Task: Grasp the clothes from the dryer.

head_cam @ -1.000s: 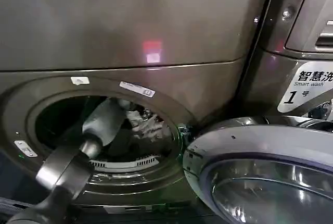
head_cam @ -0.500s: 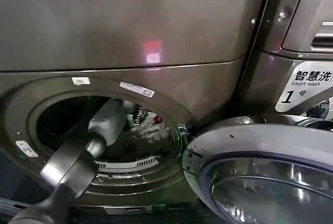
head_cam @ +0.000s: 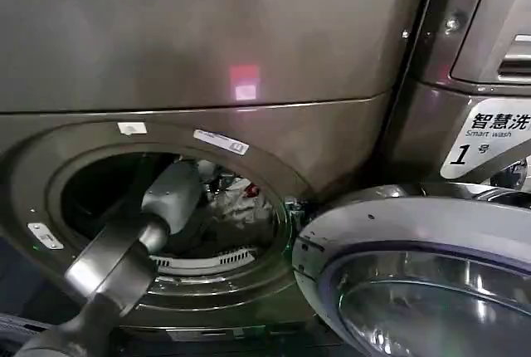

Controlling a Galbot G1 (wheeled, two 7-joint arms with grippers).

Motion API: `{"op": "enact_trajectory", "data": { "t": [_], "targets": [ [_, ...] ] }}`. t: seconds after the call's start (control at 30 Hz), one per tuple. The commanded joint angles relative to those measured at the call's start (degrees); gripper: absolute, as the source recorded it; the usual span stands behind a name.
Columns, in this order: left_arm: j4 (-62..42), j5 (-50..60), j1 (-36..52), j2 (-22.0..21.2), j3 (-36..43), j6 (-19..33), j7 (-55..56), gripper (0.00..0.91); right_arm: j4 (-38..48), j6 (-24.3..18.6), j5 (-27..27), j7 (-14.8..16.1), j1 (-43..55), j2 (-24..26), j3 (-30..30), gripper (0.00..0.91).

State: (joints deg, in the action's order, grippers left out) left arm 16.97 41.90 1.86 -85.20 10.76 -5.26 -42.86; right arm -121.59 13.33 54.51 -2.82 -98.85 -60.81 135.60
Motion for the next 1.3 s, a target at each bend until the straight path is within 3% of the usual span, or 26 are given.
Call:
{"op": "enact_trajectory", "data": {
  "t": [0.03,0.17,0.4,0.57,0.87,1.07,1.3],
  "targets": [
    [6.7,-11.7,-2.8,1.1,-11.5,-2.3,4.4,0.000,-0.4,-0.1,-0.3,0.1,0.2,-0.1,-0.7,0.907],
    [12.6,-27.2,-7.6,2.9,-15.8,-0.6,10.5,0.000,-0.3,-0.2,-0.6,0.1,0.4,-0.1,-1.1,0.907],
    [19.4,-42.9,-13.4,3.1,-19.5,5.1,19.8,0.000,-0.4,-0.2,-0.9,0.1,0.8,-0.1,-2.0,0.907],
    [29.5,-48.2,-17.9,1.8,-24.5,9.5,31.1,0.000,-0.3,-0.3,-1.0,0.2,1.1,-0.2,-2.5,0.907],
    [45.4,-60.2,-28.1,0.0,-34.3,11.7,42.6,0.000,-0.1,-0.5,-0.9,0.2,1.0,0.6,-2.7,0.907],
    [56.0,-60.8,-34.7,-1.9,-37.2,13.6,48.2,0.000,0.3,-1.3,-0.9,0.3,0.4,0.9,-1.9,0.907],
    [64.1,-52.8,-44.2,-2.8,-37.6,17.6,48.7,0.000,0.6,-3.6,-1.0,0.1,-0.5,1.1,-0.5,0.907]
  ]
}}
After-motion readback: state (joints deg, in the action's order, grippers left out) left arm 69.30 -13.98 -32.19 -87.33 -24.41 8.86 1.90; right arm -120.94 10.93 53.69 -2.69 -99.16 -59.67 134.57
